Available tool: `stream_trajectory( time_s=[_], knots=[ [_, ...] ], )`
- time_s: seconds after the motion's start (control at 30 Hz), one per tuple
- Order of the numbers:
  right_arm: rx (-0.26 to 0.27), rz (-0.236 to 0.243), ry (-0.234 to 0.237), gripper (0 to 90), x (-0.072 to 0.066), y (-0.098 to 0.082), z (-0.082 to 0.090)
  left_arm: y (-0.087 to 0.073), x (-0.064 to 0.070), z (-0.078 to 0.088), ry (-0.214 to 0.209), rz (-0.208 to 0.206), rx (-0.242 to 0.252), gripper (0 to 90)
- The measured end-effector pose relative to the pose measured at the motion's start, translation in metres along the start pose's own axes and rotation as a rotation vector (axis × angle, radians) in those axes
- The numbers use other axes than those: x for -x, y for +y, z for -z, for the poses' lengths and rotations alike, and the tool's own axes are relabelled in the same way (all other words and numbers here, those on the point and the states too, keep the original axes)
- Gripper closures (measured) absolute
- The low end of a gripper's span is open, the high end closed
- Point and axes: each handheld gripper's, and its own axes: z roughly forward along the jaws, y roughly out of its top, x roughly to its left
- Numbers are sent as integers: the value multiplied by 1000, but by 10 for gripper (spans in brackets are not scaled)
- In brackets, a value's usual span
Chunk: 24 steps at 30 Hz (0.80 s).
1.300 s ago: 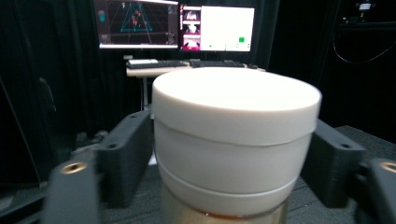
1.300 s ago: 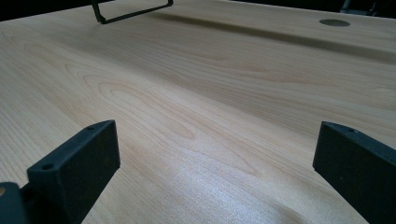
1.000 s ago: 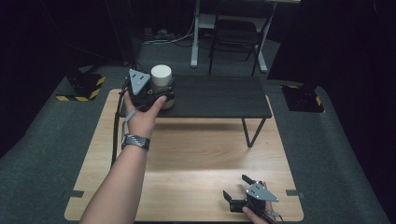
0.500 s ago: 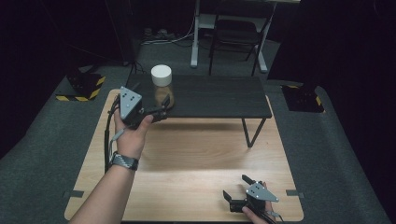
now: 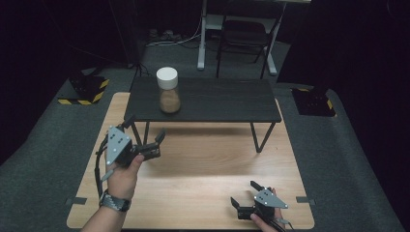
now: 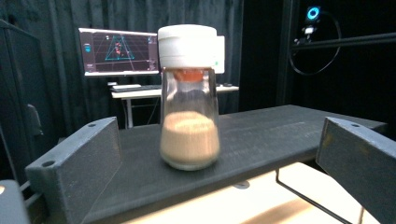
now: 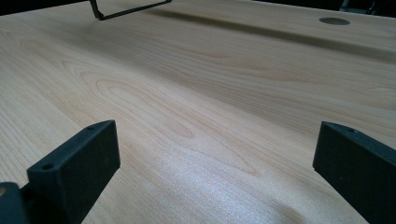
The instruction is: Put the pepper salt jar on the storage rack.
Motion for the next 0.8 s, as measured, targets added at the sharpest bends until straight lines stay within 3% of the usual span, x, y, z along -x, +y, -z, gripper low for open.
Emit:
stream_trajectory(
  time_s=[0.03,0.1,0.17,0.33,0.37,0.4,0.43,0.5,0.8],
  knots=[
    [-2,1,0,4,0,0,0,-8,-2,12,1,-6,2,5],
    [-3,2,-1,4,0,1,0,-11,-3,16,1,-10,0,5],
    [-6,1,-4,4,-1,1,-1,-23,-6,31,4,-23,-4,5],
    [-7,-1,-5,4,-1,1,-1,-41,-8,48,2,-30,-20,5],
    [-7,1,-5,3,-1,1,-1,-52,-10,55,-7,-28,-23,5],
    [-7,1,-5,3,-1,1,-1,-52,-10,55,-7,-28,-23,5],
    [-7,0,-6,4,-1,1,-1,-64,-10,62,-8,-15,-45,5],
    [-7,1,-6,3,-1,2,-1,-65,-10,63,-6,-17,-48,5],
    [-7,1,-4,3,-1,1,-1,-100,-9,72,7,6,-117,5]
  ],
)
